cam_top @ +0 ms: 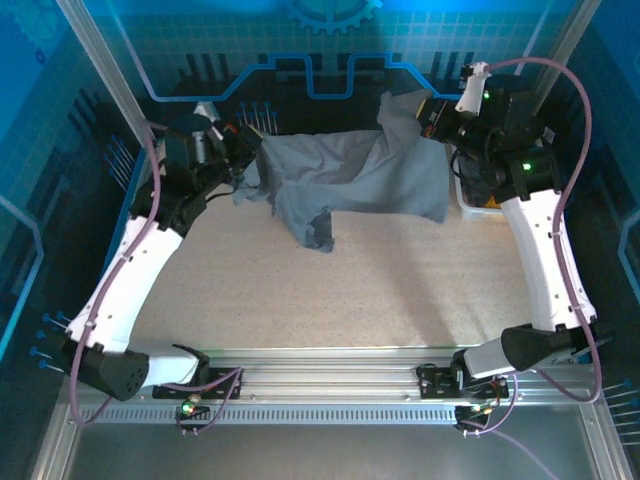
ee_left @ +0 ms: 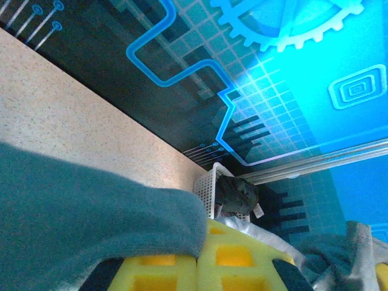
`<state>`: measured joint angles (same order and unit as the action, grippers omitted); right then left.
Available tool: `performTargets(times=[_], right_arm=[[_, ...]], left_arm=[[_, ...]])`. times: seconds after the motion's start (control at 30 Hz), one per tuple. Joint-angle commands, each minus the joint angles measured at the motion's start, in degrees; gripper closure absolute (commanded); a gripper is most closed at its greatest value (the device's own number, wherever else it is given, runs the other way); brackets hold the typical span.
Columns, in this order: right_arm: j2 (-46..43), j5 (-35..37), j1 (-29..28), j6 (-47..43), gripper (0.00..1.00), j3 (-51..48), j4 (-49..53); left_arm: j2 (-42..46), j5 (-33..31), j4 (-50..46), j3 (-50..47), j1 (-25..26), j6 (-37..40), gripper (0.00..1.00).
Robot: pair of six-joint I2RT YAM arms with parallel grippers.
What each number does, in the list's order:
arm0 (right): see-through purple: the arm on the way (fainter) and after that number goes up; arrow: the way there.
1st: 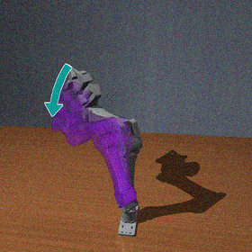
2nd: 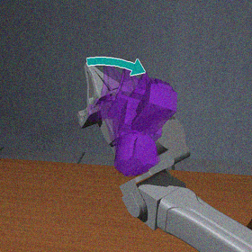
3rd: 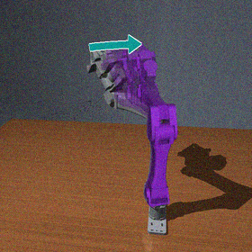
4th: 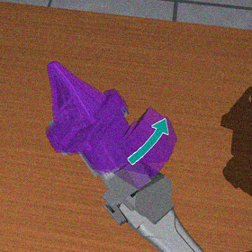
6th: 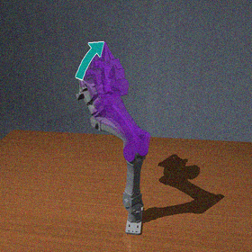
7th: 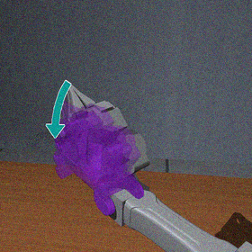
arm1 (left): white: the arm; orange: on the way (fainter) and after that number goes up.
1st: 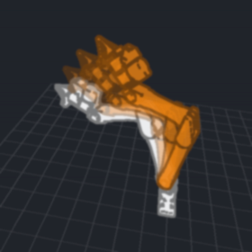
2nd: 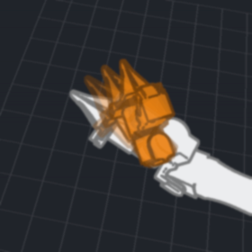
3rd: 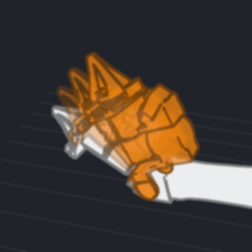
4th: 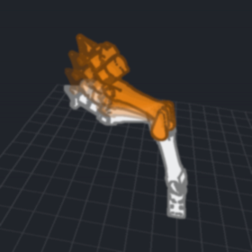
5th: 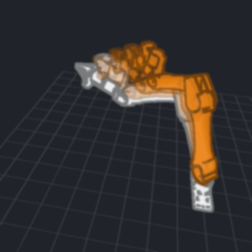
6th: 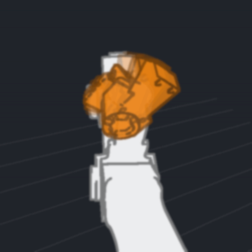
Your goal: Fold and stack the t-shirts
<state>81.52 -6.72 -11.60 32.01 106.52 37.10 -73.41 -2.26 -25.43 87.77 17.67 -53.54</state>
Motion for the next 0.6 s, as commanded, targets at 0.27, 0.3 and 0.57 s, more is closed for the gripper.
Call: performTargets(times=[0.27, 0.3, 0.57], right_arm=[[-14.29, -1.15, 0.43, 1.04, 1.00, -9.85, -4.83], [-14.77, -1.04, 0.40, 1.04, 1.00, -9.79, -4.85], [-19.33, -1.07, 0.44, 1.39, 1.00, -10.00, -8.80]], left_arm=[[10.73, -2.63, 1.32, 2.18, -0.49, 3.66, 1.00], [10.67, -2.19, 1.95, 2.64, -0.45, 3.98, 1.00], [12.92, -3.81, 6.51, 5.52, -0.44, 5.29, 0.98]])
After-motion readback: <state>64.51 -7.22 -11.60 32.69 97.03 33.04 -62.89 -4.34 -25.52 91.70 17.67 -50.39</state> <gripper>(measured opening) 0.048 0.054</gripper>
